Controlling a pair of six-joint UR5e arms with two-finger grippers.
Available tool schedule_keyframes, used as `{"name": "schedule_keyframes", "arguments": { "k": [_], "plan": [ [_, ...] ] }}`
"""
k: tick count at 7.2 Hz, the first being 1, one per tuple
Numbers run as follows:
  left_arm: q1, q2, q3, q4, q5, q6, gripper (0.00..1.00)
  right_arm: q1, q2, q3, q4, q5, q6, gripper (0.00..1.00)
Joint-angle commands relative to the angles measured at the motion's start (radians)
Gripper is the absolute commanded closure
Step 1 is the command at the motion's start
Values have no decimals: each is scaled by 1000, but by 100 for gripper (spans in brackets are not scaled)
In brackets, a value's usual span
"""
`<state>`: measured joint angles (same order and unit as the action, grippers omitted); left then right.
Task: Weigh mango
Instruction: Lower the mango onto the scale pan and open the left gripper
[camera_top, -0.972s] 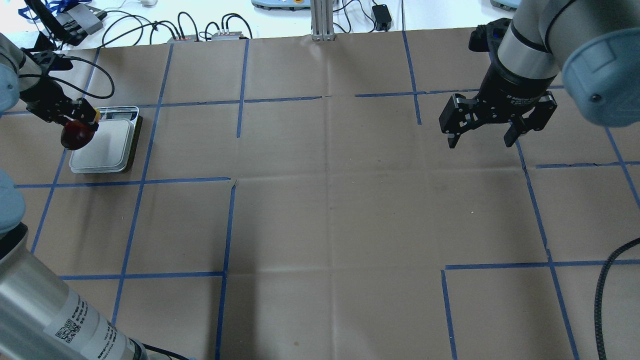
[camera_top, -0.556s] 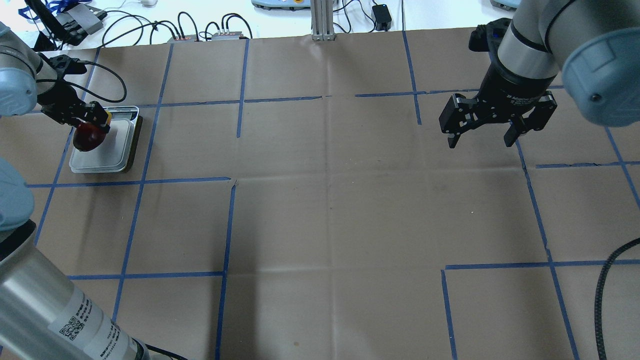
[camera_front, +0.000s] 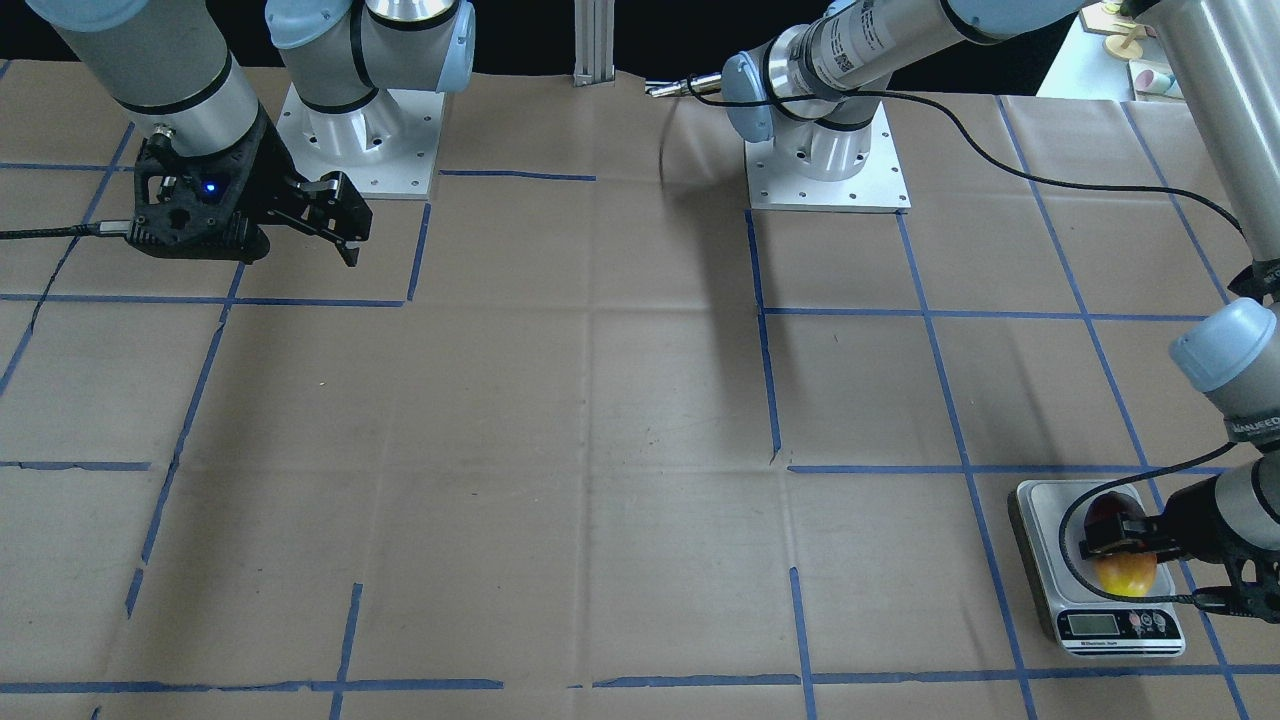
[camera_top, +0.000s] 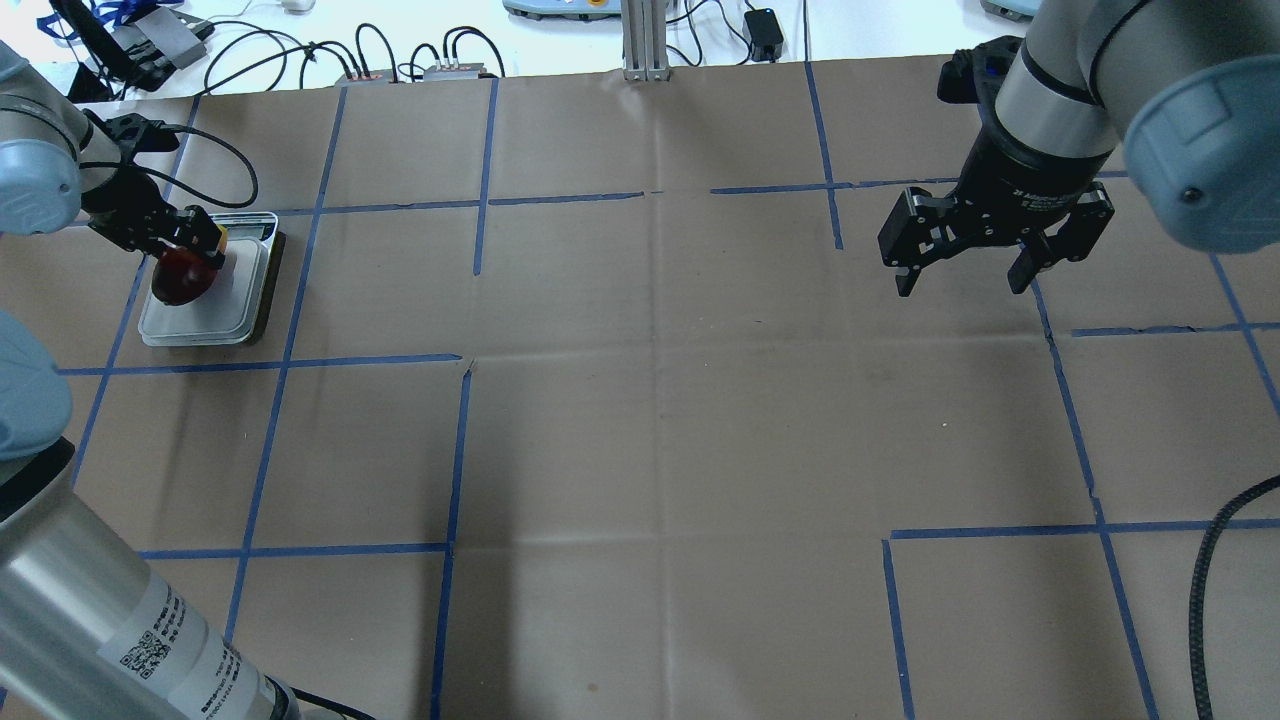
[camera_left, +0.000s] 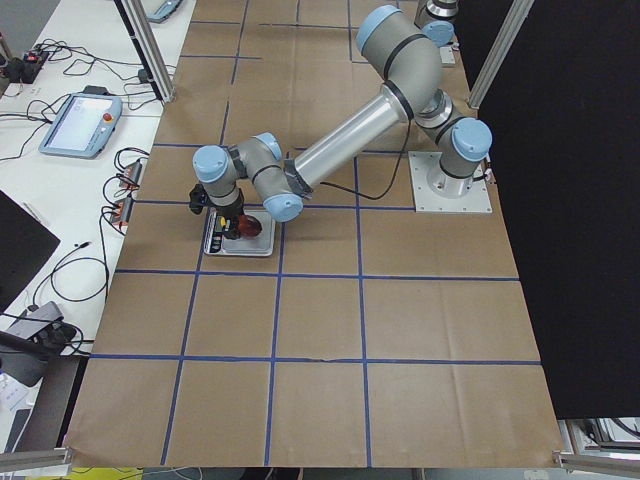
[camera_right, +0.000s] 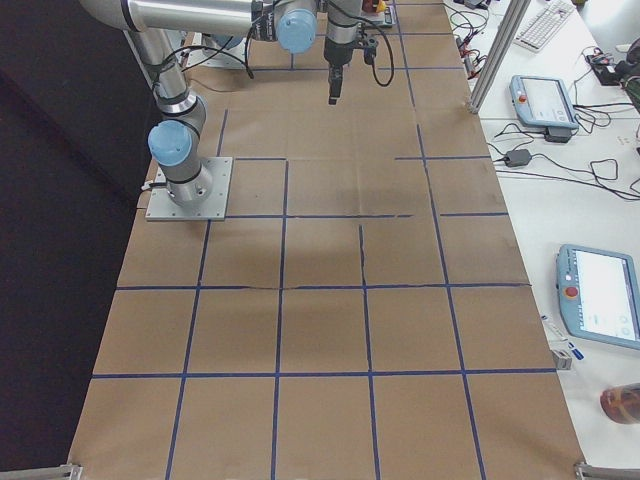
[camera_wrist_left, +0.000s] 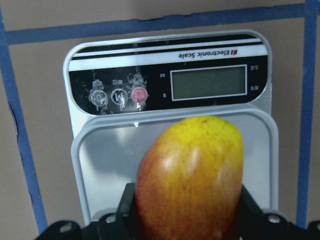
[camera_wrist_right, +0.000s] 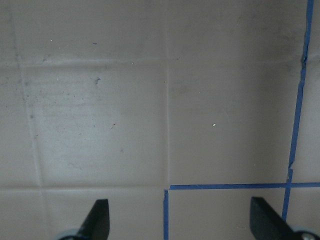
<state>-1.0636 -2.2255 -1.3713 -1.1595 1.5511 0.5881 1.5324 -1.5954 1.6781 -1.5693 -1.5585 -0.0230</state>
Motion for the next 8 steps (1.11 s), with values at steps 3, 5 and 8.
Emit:
{"name": "schedule_keyframes", "arguments": {
  "k": [3,5,8],
  "plan": [
    [-10,160,3,-81,70,-4,0,0,0,0,0,0,0,0],
    [-96,326,3,-251,69,-127,0,0,0,0,0,0,0,0],
    [-348,403,-37,-299,55,-435,0,0,0,0,0,0,0,0]
  ]
}}
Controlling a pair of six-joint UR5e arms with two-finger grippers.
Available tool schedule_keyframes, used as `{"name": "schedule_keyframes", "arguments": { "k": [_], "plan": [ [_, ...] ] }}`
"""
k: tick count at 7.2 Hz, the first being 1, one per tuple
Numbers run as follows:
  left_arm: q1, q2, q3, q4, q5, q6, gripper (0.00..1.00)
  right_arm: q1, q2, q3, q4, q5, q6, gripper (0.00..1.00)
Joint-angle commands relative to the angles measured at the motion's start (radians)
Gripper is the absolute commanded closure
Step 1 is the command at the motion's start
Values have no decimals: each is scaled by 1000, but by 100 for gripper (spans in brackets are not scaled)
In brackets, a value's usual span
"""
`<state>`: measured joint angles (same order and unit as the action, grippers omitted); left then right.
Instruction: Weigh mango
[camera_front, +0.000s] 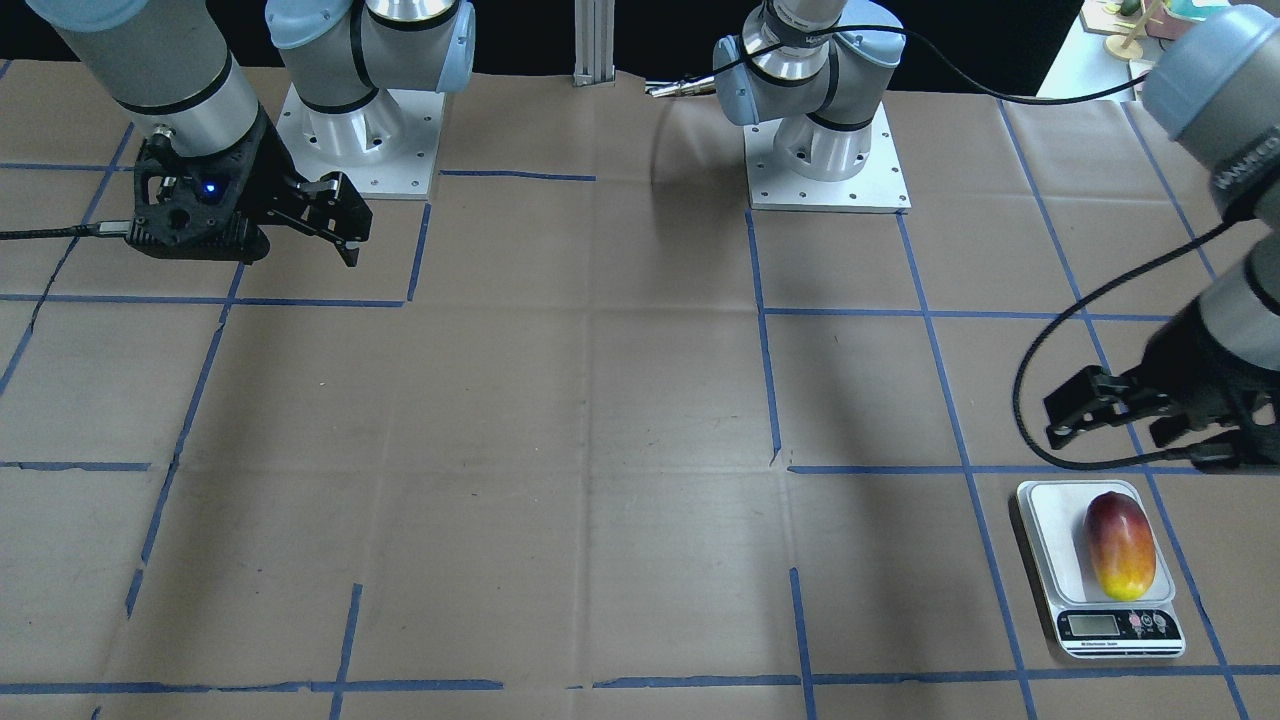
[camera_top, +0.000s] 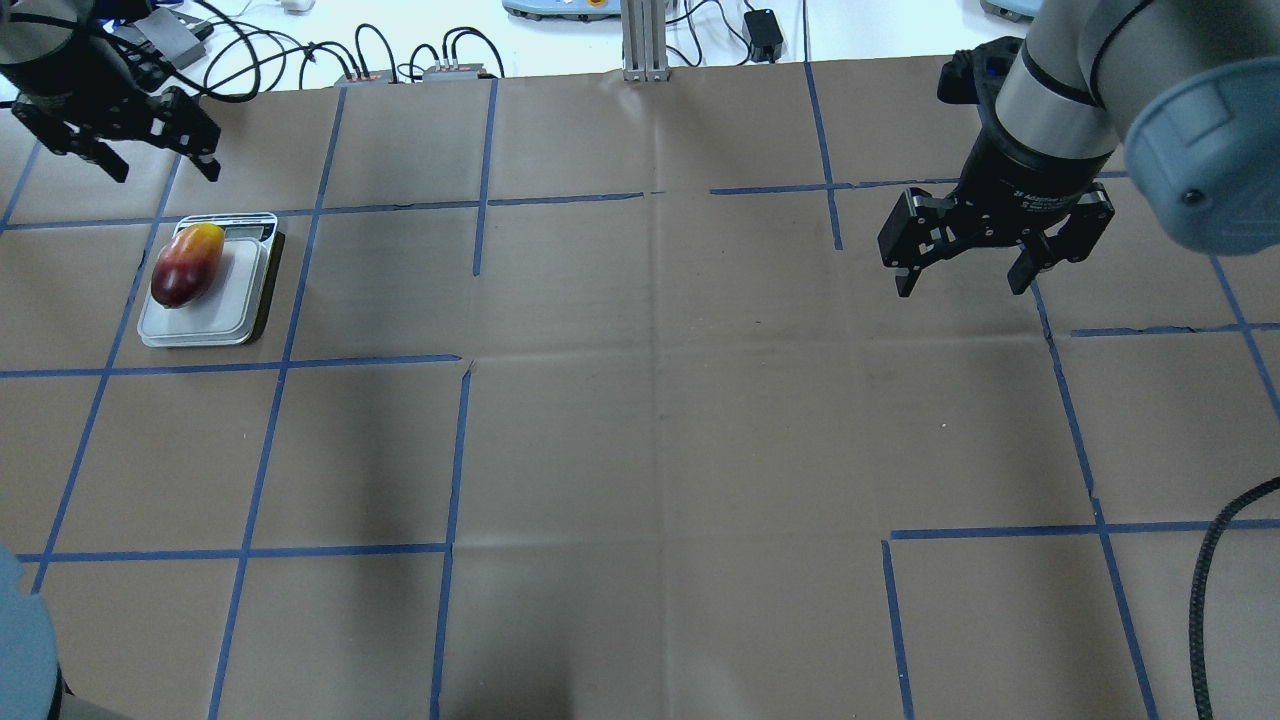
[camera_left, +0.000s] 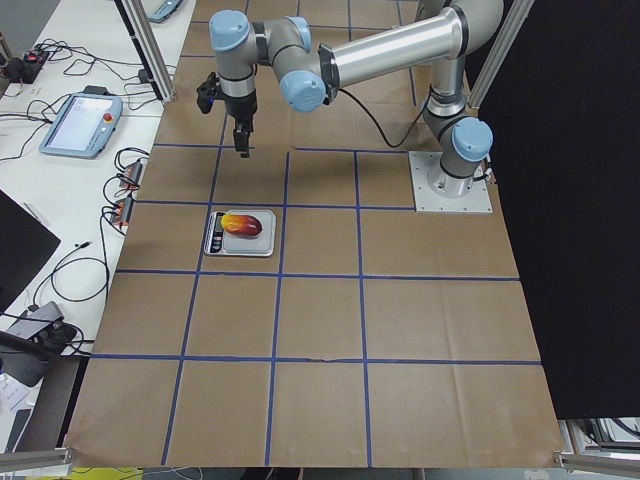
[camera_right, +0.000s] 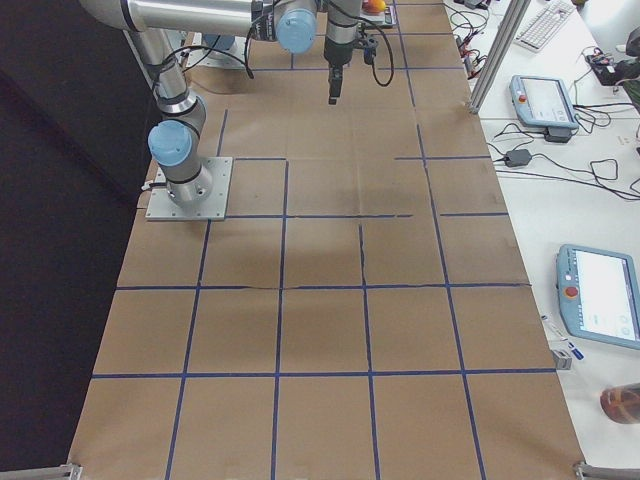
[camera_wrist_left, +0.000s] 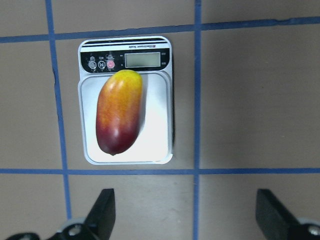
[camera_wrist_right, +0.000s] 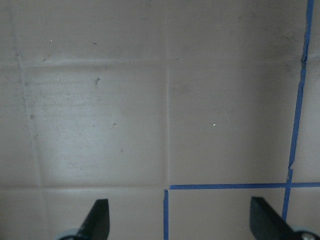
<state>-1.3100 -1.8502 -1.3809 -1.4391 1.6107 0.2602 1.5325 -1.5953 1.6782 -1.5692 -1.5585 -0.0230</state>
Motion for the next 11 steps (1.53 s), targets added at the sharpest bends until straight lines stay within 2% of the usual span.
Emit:
{"name": "schedule_keyframes", "arguments": {
  "k": [1,2,3,4,5,7,11],
  "plan": [
    [-148,72,-102,-17,-6,-154,0,0,0,0,0,0,0,0],
    [-161,118,-153,-9,-6,-192,0,0,0,0,0,0,0,0],
    [-166,126,-158,-4,-9,-200,0,0,0,0,0,2,0,0],
    [-173,149,-153,-3,-103,-222,0,0,0,0,0,0,0,0],
    [-173,160,-183,-1,-130,-210,0,0,0,0,0,0,0,0],
    [-173,178,-187,-3,22,-219,0,0,0,0,0,0,0,0],
    [-173,197,-187,-1,18,-234,0,0,0,0,0,0,0,0]
  ]
}}
